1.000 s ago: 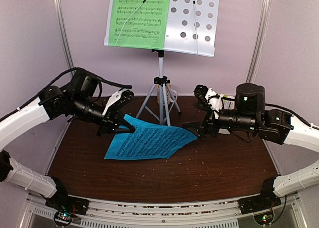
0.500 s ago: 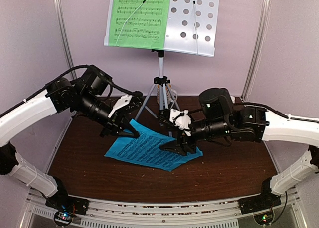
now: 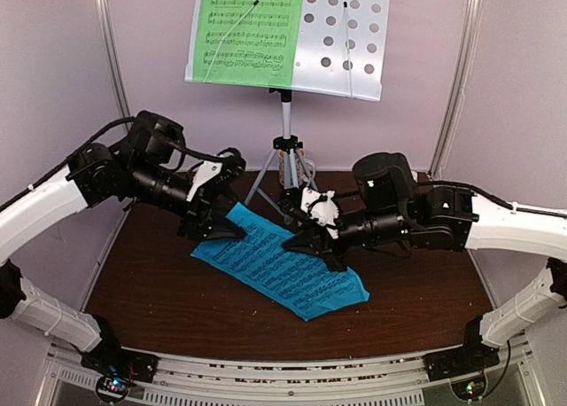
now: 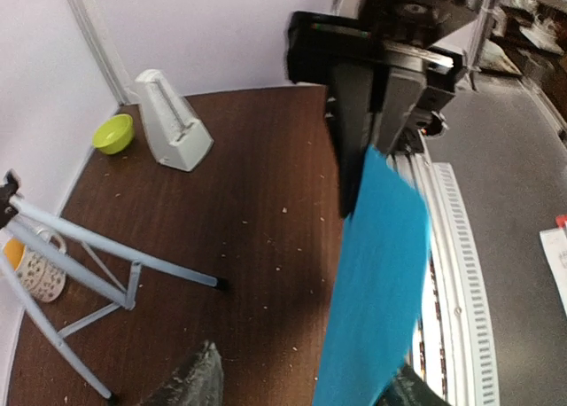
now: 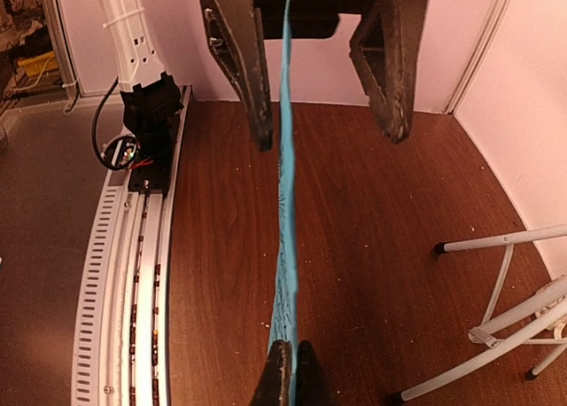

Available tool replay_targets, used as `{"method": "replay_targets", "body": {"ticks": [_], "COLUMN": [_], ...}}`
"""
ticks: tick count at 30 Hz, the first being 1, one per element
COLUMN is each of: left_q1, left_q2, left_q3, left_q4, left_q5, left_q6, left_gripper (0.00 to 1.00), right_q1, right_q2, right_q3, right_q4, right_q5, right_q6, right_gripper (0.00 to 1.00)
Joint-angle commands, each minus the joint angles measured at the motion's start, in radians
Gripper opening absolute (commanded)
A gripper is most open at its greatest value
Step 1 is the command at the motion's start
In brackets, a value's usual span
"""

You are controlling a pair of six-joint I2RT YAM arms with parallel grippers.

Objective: Set up the instrument practice props

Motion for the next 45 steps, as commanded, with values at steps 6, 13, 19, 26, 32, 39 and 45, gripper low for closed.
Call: {"method": "replay_targets", "body": {"ticks": [6,13,19,26,32,39,45], "left_q1": [0.115,0.111,0.045,0.031,0.005,-0.041,-0.041], "left_q2": [-0.262,-0.245,-0.139,-0.096,-0.049,0.010,0.055], "left_q3": [-0.289,-0.333,-0.249,-0.197,-0.119,0.008,0.110], "left_q4": [0.558,0.766,0.873,0.993,1.016,0.992,0.977], "left_q5": [-0.095,-0.021,-0.017,-0.069,0.074,0.135,0.073], "left_q6": [-0.264,-0.325,-0.332,-0.357,-0.391,-0.378,-0.383], "left_gripper": [0.71,0.81,0.78,0.78,0.74,0.49,0.13], "right_q1": [-0.144,-0.291,-0.353,-0.389,-0.408,-0.426,-0.441], "right_q2": [-0.251,-0.344,-0.343,-0.350,-0.334,-0.272,-0.213], "right_q3": [-0.159,-0.219,-0.223,-0.221,-0.190,-0.129,-0.056], "right_q4": [0.302,0.571,0.789,0.924,0.968,1.043,1.036], "right_q5": [-0.088,-0.207,-0.292,-0.345,-0.334,-0.289,-0.237], "right_q6": [0.214,0.431,0.604,0.731,0.769,0.813,0.801], "right_gripper": [0.00,0.00,0.00,0.00,0.00,0.00,0.00]}}
